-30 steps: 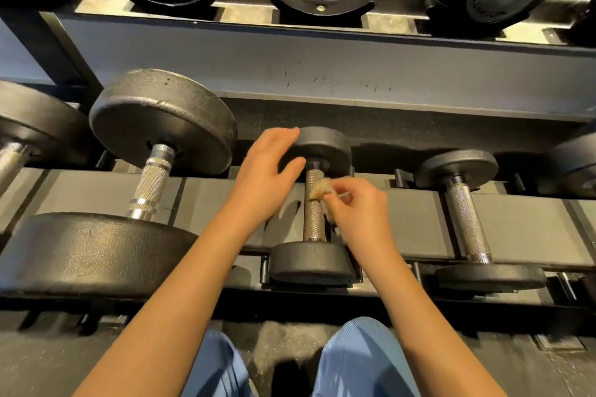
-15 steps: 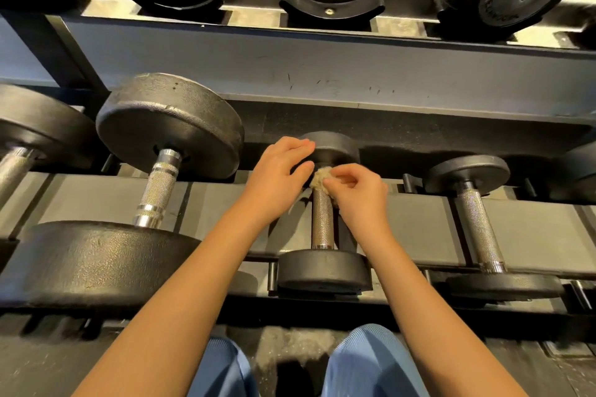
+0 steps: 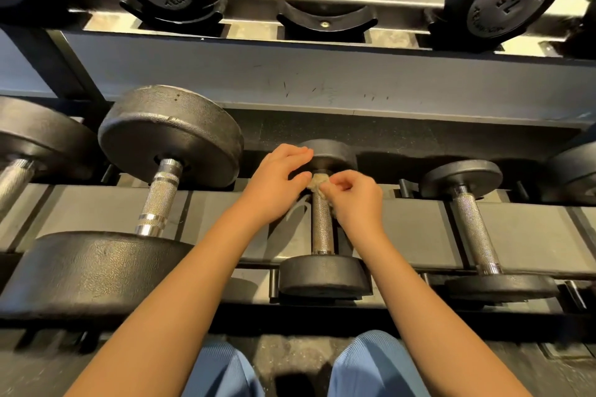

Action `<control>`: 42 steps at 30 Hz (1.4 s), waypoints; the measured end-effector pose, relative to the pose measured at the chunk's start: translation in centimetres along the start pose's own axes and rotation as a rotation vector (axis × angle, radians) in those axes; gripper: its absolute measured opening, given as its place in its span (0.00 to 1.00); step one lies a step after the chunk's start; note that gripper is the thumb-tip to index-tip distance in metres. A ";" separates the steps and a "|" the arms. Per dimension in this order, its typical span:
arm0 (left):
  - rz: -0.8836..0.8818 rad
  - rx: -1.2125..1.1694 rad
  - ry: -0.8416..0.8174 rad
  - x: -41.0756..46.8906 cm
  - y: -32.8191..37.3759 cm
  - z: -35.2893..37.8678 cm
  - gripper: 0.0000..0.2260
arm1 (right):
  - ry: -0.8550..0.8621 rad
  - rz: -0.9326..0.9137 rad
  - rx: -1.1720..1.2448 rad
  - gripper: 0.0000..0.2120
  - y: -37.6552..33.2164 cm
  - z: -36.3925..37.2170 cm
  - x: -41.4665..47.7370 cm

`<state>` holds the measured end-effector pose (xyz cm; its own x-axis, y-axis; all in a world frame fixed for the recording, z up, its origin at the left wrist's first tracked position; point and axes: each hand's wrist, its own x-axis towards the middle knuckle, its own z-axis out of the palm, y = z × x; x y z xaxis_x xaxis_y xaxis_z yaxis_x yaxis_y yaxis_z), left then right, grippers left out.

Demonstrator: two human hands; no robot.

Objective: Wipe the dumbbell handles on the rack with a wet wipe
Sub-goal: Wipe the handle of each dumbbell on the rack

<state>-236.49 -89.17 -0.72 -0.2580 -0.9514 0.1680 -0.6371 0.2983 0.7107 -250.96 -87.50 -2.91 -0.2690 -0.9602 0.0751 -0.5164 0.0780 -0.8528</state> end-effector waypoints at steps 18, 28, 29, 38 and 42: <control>-0.032 -0.081 -0.024 0.3 -0.2 -0.1 0.19 | -0.145 0.101 0.009 0.06 0.4 -1.6 -1.6; -0.039 -0.089 -0.033 0.3 -0.2 -0.1 0.19 | -0.203 0.203 0.150 0.06 -0.7 -2.4 -2.5; -0.043 -0.096 -0.043 0.2 -0.1 -0.1 0.19 | -0.156 0.283 0.368 0.05 -1.1 -2.4 -2.3; -0.048 -0.124 -0.017 0.3 -0.1 -0.1 0.18 | -0.149 -0.088 -0.073 0.05 1.7 -2.4 -3.2; -0.052 -0.132 -0.014 0.4 -0.1 -0.1 0.18 | -0.286 -0.176 -0.170 0.08 1.8 -3.1 -3.2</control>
<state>-236.50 -89.53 -0.66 -0.2380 -0.9638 0.1202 -0.5486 0.2355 0.8023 -253.56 -83.44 -3.08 0.0615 -0.9971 0.0444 -0.6687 -0.0742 -0.7398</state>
